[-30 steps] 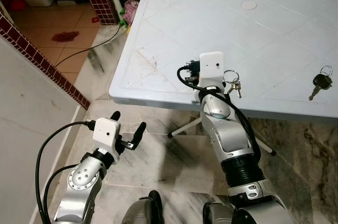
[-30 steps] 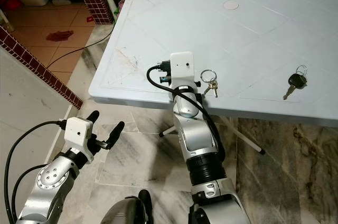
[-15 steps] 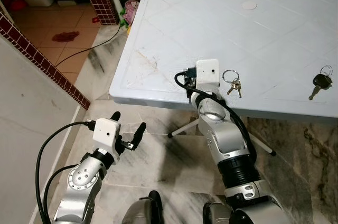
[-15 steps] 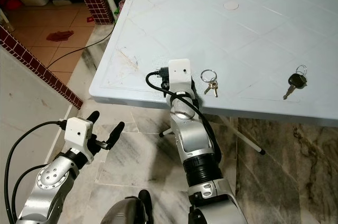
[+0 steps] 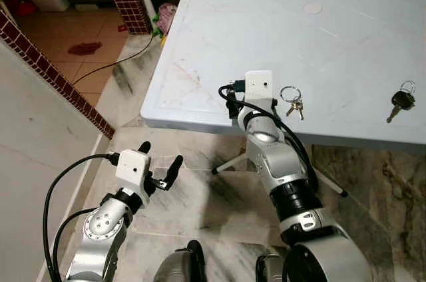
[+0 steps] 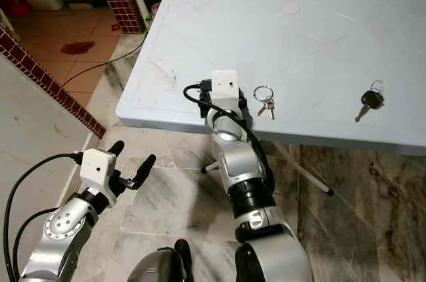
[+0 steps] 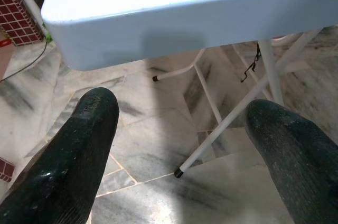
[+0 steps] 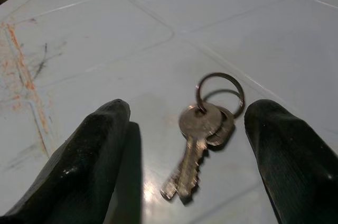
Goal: Hang keys on a hook
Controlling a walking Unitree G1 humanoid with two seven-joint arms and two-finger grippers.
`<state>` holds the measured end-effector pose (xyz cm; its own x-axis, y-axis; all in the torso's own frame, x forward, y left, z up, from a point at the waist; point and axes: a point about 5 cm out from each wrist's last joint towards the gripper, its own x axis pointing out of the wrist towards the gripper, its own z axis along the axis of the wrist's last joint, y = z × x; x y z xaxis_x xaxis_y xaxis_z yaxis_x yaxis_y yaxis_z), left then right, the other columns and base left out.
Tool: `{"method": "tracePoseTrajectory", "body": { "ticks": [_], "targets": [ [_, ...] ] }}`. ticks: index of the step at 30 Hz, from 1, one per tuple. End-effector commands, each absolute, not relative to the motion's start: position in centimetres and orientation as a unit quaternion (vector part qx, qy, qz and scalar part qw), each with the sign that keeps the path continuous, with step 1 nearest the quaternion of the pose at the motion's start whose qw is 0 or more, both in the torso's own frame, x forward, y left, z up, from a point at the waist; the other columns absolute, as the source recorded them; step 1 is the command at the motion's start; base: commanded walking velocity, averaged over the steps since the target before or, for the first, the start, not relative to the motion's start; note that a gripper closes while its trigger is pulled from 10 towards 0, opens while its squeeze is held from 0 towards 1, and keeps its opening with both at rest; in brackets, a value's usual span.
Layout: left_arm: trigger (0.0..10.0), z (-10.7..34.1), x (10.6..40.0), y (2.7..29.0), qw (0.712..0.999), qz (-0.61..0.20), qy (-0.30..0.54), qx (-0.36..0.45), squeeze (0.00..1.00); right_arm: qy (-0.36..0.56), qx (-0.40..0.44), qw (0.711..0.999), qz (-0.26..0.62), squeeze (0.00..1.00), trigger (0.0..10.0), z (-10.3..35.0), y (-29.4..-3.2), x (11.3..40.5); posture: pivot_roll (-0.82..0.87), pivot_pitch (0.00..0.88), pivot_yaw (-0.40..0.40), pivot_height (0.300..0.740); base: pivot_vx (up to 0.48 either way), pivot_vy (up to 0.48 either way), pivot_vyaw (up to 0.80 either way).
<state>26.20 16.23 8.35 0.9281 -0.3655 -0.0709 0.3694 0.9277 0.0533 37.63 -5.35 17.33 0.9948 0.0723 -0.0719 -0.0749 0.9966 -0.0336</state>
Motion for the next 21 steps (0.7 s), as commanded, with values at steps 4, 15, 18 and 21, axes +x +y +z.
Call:
{"method": "tracePoseTrajectory", "body": {
  "ticks": [4, 15, 18, 21],
  "targets": [
    [10.0, 8.0, 25.6, 16.9, 0.982, -0.179, 0.044, 0.030, 0.00, 0.026, -0.028, 0.999, 0.025, 0.00, 10.0, 17.5, -5.6, 38.3, 0.04, 0.236, 0.146, 0.740, 0.000, 0.000, 0.00],
    [10.0, 8.1, 25.5, 17.0, 0.982, -0.181, 0.047, 0.034, 0.00, 0.032, -0.015, 0.999, 0.029, 0.00, 8.5, 17.3, -5.0, 38.4, 0.04, 0.244, 0.148, 0.740, 0.000, 0.000, 0.00],
    [10.0, 8.0, 25.5, 17.0, 0.982, -0.181, 0.049, 0.033, 0.00, 0.044, -0.006, 0.998, 0.033, 0.00, 0.0, 16.9, -4.6, 38.4, 0.04, 0.249, 0.146, 0.740, 0.000, 0.000, 0.00],
    [10.0, 8.0, 25.4, 17.0, 0.982, -0.181, 0.051, 0.033, 0.00, 0.064, 0.003, 0.998, 0.030, 0.00, 0.0, 16.5, -4.3, 38.3, 0.04, 0.251, 0.145, 0.740, 0.000, 0.000, 0.00]
  ]
}}
